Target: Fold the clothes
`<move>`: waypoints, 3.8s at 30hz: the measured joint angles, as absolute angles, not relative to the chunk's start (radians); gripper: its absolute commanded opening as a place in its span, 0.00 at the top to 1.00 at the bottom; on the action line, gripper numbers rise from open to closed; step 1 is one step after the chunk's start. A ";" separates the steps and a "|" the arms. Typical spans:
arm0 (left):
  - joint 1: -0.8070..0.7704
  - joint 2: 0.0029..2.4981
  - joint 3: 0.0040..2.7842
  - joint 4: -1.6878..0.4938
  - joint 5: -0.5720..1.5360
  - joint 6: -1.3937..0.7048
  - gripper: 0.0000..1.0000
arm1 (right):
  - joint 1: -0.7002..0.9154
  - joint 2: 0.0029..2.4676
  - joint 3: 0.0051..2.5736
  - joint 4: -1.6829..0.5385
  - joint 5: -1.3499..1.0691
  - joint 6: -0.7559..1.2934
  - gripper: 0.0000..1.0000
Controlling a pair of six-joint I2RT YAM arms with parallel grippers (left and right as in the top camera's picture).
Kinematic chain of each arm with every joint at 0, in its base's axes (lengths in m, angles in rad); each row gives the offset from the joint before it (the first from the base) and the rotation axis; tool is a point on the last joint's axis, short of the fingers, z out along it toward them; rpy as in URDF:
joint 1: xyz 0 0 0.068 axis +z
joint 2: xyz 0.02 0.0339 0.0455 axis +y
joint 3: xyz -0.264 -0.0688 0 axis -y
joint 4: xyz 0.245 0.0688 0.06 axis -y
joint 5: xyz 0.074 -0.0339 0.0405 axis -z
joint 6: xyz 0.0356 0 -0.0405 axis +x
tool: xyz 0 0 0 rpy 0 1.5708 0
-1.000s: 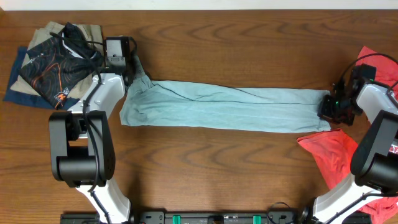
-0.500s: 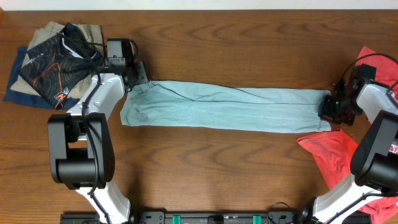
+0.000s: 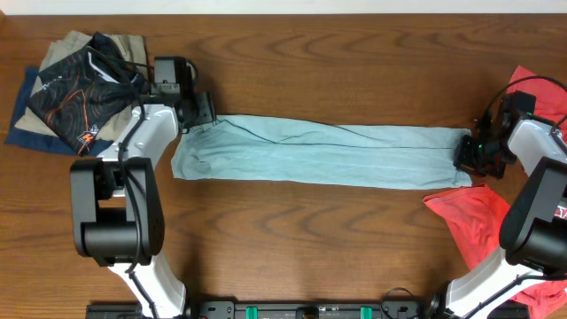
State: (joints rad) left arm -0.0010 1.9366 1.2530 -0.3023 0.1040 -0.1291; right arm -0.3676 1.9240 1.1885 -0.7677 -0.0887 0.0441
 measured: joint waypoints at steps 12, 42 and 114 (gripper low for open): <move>0.008 1.964 1.253 -0.195 0.039 -0.163 0.94 | -0.368 1.924 1.188 -0.768 -0.087 0.044 0.96; 0.065 1.823 1.256 -0.609 0.054 -0.324 0.17 | -0.369 1.924 1.187 -0.746 -0.154 -0.054 0.99; 0.065 1.825 1.256 -0.751 0.128 -0.274 0.05 | 0.274 1.874 1.396 -0.956 -0.015 0.059 0.43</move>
State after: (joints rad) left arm 0.0654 1.8252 1.2560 -0.7506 0.1276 -0.2745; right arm 0.2737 1.8736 1.3960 -0.9562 -0.0154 0.0586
